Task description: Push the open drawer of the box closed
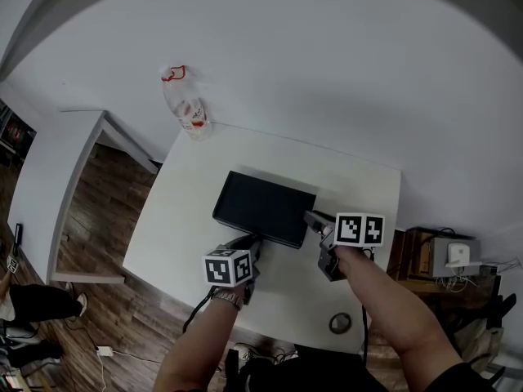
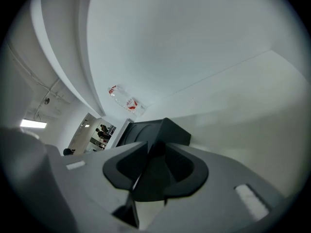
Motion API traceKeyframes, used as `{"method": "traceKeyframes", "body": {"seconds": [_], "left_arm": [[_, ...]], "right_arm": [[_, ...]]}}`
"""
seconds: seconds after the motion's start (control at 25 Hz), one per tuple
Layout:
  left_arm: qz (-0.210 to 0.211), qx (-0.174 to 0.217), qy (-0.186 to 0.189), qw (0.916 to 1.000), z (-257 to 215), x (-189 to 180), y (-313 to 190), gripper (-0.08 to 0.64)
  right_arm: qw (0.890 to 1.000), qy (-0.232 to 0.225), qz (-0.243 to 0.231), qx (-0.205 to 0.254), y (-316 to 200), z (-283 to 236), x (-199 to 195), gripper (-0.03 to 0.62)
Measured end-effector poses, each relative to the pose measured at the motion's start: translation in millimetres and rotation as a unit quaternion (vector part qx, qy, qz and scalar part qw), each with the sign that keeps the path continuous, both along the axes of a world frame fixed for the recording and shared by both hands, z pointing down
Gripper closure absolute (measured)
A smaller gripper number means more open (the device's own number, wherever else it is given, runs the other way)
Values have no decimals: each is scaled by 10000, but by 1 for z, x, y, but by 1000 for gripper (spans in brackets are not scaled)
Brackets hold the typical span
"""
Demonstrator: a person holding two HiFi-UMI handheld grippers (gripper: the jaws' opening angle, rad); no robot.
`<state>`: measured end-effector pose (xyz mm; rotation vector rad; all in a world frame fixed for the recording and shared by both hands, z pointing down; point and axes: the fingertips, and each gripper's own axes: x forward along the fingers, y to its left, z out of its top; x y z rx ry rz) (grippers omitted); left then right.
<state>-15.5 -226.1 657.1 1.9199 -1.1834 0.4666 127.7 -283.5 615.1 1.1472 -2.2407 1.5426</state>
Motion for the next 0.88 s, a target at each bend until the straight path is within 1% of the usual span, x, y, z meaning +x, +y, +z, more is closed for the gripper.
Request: {"method": "traceKeyframes", "body": {"seconds": [0.12,0.28,0.64,0.68,0.72,0.76,0.88], "left_arm": [[-27,35,-29,10000,1,0,0,485],[-178,94,1,9998,1,-6,1,438],[-245,172,218,9993,-4,-10,23,440],[-255,166,204,9993,-4,-13,27,473],[-271,156,193,9993,-5,-15,31,540],[-284,146,206,9993,-6,-17,35,557],[-274,136,358,9989,-13,-21,50,558]], "right_arm": [[10000,-24,5,-8,0,0,1,474],[10000,-42,-3,-30,0,1,1,474],[10000,-67,9,-32,-2,1,1,472],[10000,-73,16,-27,-2,1,2,472],[10000,-73,19,-25,-2,1,2,472],[10000,-66,18,-26,-2,1,2,472],[9999,-138,15,15,-2,2,3,471]]}}
